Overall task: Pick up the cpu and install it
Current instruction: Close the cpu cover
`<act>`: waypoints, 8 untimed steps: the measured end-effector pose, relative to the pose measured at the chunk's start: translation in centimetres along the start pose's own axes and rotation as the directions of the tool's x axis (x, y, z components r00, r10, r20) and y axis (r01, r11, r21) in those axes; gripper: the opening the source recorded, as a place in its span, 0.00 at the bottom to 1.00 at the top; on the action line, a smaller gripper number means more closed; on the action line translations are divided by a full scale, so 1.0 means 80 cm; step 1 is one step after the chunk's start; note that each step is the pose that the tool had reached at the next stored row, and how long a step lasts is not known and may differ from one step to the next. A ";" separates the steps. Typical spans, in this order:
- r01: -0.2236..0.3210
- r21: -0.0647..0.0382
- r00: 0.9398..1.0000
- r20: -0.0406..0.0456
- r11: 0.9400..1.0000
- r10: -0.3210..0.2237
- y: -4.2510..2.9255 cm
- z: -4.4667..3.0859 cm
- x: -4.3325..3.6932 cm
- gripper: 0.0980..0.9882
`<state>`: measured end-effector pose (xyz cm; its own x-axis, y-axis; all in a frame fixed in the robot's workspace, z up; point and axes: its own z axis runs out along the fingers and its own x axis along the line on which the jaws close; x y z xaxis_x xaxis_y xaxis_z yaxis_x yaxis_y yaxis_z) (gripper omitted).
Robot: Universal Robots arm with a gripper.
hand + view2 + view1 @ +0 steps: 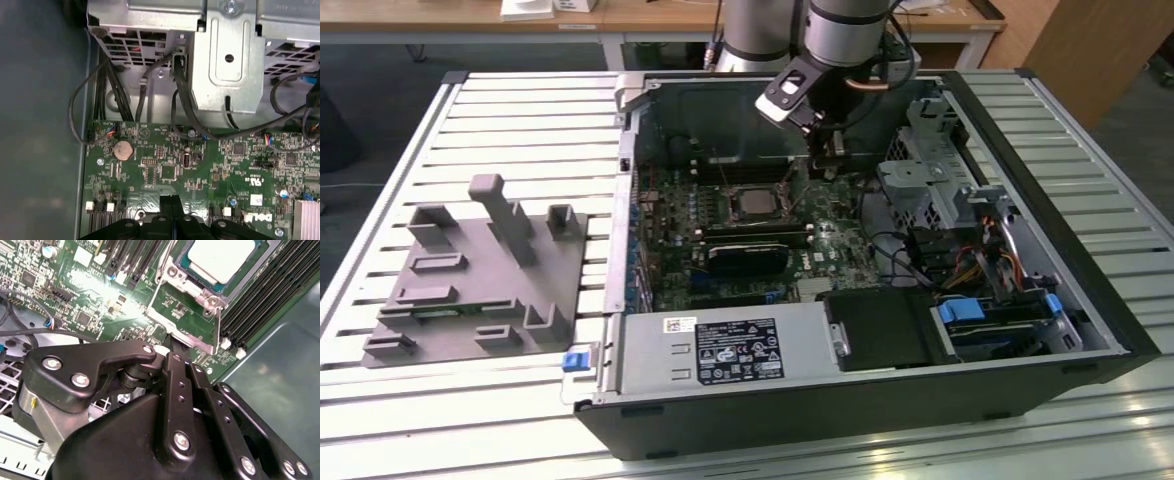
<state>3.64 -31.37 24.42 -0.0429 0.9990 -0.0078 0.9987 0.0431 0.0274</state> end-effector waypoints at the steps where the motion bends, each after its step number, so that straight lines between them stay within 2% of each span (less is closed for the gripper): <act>1: 0.000 0.000 1.000 0.000 1.000 0.000 -0.0009 0.0000 0.000 0.01; 8: 0.000 0.000 1.000 0.000 1.000 0.000 -0.0101 -0.0001 0.000 0.01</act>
<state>2.83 -31.36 24.41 -0.0430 0.9990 -0.0077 0.9987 0.0432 0.0274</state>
